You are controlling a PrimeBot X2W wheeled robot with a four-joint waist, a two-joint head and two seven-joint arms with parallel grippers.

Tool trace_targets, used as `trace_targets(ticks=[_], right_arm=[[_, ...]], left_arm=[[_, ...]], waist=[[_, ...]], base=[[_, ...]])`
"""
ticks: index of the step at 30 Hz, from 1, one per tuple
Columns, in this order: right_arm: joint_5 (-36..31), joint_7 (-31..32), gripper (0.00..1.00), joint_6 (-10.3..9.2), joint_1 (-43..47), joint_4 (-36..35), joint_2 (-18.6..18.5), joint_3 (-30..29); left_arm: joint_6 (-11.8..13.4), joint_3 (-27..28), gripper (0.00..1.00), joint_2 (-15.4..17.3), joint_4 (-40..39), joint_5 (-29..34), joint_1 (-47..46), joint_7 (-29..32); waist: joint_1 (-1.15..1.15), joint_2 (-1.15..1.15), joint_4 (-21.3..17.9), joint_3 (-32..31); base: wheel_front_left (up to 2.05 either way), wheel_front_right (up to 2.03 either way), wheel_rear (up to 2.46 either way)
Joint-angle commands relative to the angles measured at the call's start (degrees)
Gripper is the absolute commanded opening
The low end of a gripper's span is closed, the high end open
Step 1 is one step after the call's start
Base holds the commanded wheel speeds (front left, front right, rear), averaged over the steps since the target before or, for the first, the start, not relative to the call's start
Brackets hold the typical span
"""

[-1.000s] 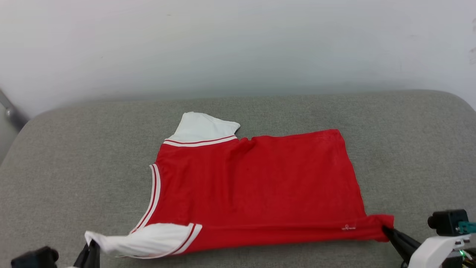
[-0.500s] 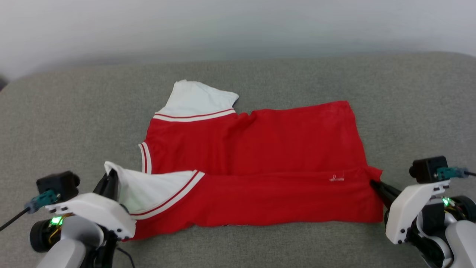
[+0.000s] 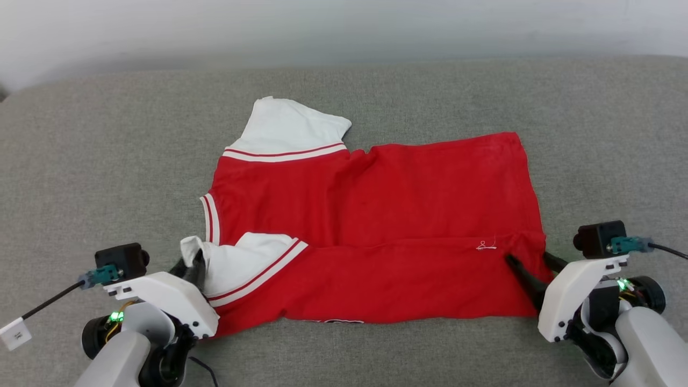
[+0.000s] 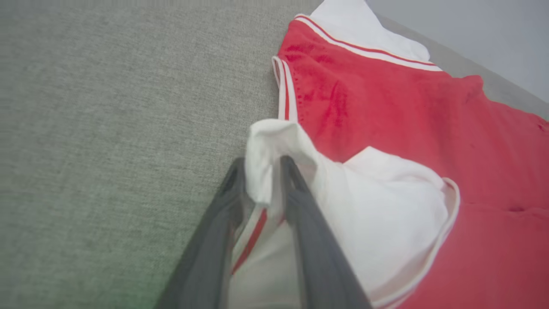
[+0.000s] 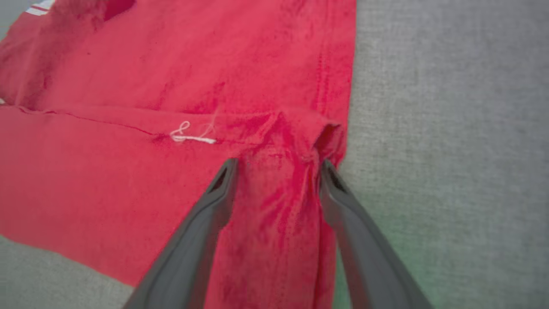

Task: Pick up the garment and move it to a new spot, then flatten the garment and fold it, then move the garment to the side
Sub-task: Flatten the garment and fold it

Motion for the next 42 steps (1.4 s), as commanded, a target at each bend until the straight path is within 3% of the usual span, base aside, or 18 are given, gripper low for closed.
trace_targets(ticks=[1,7,12,24,32,37,39,40,41,42], right_arm=[[0.14,-1.58,1.00,-0.08,0.30,0.47,0.08,0.30],[-2.32,-13.16,1.00,-0.07,2.20,-1.89,-0.59,-0.63],[-5.73,-18.82,1.00,-0.07,5.35,-6.30,0.18,-3.50],[-13.74,-17.25,1.00,-0.07,15.00,-23.78,4.64,-10.68],[-13.57,-14.91,1.00,-0.07,16.47,-29.29,7.16,-12.26],[-13.11,-14.45,1.00,-0.07,15.65,-29.32,7.44,-13.31],[-12.69,-14.32,1.00,-0.07,15.33,-29.21,7.39,-13.89],[-12.67,-14.06,1.00,-0.07,15.13,-29.14,7.25,-14.32],[-12.37,-13.76,1.00,-0.07,14.96,-29.03,7.19,-14.76],[-11.63,-11.92,1.00,-0.07,14.77,-28.84,6.70,-16.38]], left_arm=[[-0.47,0.23,1.00,0.16,0.57,0.02,-0.91,-0.59],[-0.85,1.10,1.00,3.07,0.30,-0.25,0.79,-0.07],[-1.40,1.21,1.00,8.21,-4.09,-1.31,2.46,5.44],[-0.57,-1.88,1.00,21.16,-14.46,-5.29,5.45,28.30],[1.84,-2.80,1.00,22.45,-13.71,-8.85,6.98,36.39],[1.81,-4.24,1.00,20.14,-11.61,-11.00,7.75,39.08],[1.32,-5.34,0.49,18.69,-11.20,-11.47,8.21,39.75],[1.06,-5.83,0.09,17.98,-11.12,-11.69,8.28,39.84],[0.72,-6.01,0.00,17.16,-11.07,-12.11,8.34,39.64],[0.37,-6.37,0.00,16.62,-10.83,-11.55,8.00,38.92]], waist=[[-0.01,0.00,-0.08,-0.76],[-0.01,0.00,-0.60,-5.01],[-0.01,0.00,-1.70,-8.41],[-0.01,0.00,-6.39,-8.71],[-0.01,0.00,-9.39,-3.64],[-0.01,0.00,-10.13,-1.14],[-0.01,0.00,-10.11,-0.71],[-0.01,0.00,-10.03,-0.58],[-0.01,0.00,-9.91,-0.57],[-0.01,0.00,-9.21,-0.89]], base=[[0.00,0.00,0.00],[0.00,0.00,0.00],[0.00,0.00,0.00],[0.00,0.00,0.00],[0.00,0.00,0.00],[0.00,0.00,0.00],[0.00,0.00,0.00],[0.00,0.00,0.00],[0.00,0.00,0.00],[0.00,0.00,0.00]])
